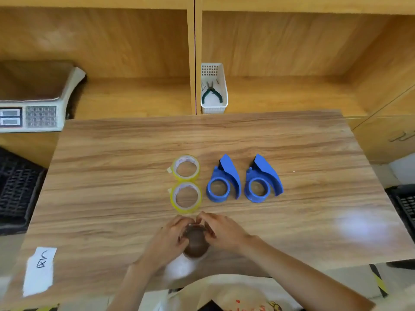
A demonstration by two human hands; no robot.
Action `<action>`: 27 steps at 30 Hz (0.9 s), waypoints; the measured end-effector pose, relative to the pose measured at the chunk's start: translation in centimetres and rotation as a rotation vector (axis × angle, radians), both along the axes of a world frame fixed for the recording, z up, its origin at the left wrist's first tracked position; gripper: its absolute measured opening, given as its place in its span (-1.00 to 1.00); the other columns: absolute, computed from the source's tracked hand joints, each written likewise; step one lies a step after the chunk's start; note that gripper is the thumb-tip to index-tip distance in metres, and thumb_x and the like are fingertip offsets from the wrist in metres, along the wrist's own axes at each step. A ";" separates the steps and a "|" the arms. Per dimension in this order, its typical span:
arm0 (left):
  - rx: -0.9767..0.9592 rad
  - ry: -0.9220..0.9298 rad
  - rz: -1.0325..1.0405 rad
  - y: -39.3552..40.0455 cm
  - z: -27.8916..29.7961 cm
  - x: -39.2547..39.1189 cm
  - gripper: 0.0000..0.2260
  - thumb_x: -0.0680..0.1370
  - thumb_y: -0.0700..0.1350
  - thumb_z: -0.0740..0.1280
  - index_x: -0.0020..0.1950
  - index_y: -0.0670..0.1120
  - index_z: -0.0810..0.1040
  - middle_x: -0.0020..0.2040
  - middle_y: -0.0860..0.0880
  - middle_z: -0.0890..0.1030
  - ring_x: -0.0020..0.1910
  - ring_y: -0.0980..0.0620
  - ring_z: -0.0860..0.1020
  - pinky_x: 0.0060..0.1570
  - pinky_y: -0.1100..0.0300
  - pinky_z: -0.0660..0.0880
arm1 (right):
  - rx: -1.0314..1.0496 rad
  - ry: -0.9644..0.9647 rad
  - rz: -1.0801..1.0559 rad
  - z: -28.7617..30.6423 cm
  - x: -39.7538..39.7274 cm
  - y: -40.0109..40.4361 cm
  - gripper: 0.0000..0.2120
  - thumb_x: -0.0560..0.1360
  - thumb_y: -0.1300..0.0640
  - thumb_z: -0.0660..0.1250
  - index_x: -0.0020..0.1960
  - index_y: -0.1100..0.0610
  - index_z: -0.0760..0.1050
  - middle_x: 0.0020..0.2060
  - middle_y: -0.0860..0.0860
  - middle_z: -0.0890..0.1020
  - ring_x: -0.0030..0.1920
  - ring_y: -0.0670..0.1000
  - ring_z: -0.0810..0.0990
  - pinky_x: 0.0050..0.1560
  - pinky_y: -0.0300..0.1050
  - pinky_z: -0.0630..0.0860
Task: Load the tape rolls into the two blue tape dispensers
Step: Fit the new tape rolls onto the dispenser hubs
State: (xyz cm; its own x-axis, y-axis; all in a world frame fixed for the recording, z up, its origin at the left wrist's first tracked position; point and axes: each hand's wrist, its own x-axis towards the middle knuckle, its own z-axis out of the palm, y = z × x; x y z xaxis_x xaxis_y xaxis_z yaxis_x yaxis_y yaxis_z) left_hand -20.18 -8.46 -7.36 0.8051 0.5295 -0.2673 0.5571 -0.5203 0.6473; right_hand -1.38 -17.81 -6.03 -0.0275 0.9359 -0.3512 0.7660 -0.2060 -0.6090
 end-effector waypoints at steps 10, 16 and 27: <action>0.100 0.006 0.245 2.2 0.4 0.9 -0.70 0.60 0.00 0.18 0.33 0.11 0.44 0.20 0.03 0.55 0.05 -0.15 0.59 -0.11 0.00 0.51 | -0.034 -0.038 -0.098 0.5 0.9 3.4 -0.56 0.62 0.18 0.15 0.47 -0.05 0.27 0.03 0.04 0.58 -0.03 0.16 0.58 -0.20 -0.01 0.39; 0.179 0.393 0.176 4.7 0.7 2.7 -0.51 0.53 -0.24 0.27 0.40 0.17 0.38 0.23 -0.04 0.36 0.16 -0.13 0.53 -0.04 -0.04 0.49 | -0.256 -0.175 0.040 -0.7 0.7 6.4 -0.46 0.56 0.31 0.12 0.49 -0.05 0.27 0.12 0.12 0.58 0.05 0.22 0.58 -0.07 0.16 0.56; 0.651 0.004 -0.113 5.2 -0.5 2.9 -0.63 0.09 -0.19 0.61 -0.16 -0.05 0.63 0.08 -0.03 0.48 0.17 -0.11 0.41 0.06 0.03 0.31 | -0.187 -0.108 -0.054 0.2 3.5 5.9 -0.42 0.55 0.37 0.09 0.43 -0.13 0.36 0.14 0.00 0.62 0.13 0.09 0.59 -0.03 0.06 0.54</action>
State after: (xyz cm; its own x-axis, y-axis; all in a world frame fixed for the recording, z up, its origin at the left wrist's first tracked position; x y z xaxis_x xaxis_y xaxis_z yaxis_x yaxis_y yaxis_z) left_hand -17.28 -3.22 -7.87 0.8648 0.4964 0.0761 0.4779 -0.8599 0.1792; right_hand 2.10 -11.94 -5.79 0.0681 0.8533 -0.5169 0.8094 -0.3501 -0.4714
